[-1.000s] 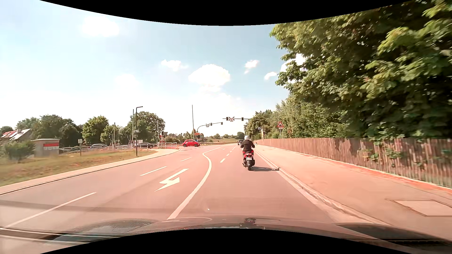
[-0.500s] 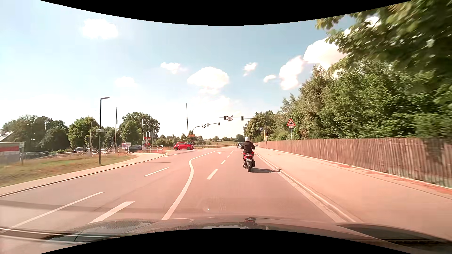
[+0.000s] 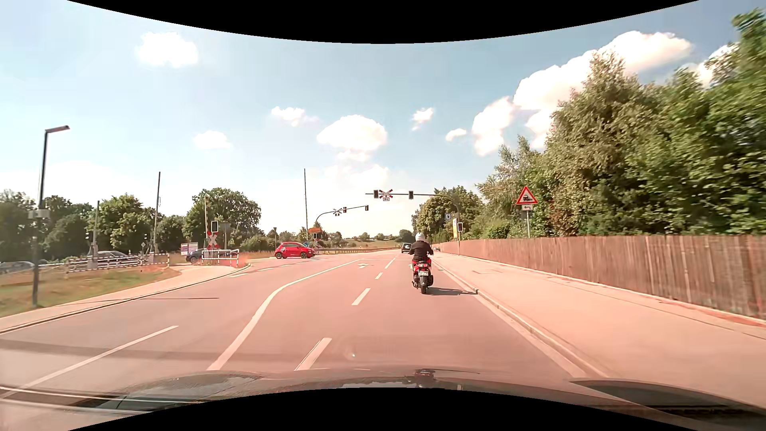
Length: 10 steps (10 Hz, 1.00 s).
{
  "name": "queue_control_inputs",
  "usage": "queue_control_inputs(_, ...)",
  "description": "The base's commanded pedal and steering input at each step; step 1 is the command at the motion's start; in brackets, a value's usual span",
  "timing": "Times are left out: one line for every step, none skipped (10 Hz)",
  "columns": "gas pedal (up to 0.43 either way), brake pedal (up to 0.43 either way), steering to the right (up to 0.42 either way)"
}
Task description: Follow the waypoints while adhering to traffic rules and regulations
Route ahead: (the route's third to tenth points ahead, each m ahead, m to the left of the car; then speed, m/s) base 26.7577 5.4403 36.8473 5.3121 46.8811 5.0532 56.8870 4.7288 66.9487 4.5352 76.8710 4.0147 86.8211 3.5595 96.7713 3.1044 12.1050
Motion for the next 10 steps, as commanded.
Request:
queue_control_inputs(0.268,0.006,0.000)
queue_control_inputs(0.268,0.012,0.000)
queue_control_inputs(0.268,0.012,0.000)
queue_control_inputs(0.268,0.012,-0.001)
queue_control_inputs(0.268,0.012,-0.001)
queue_control_inputs(0.260,0.006,0.000)
queue_control_inputs(0.220,0.006,0.000)
queue_control_inputs(0.169,0.012,0.000)
queue_control_inputs(0.150,0.012,0.000)
queue_control_inputs(0.118,0.012,0.000)
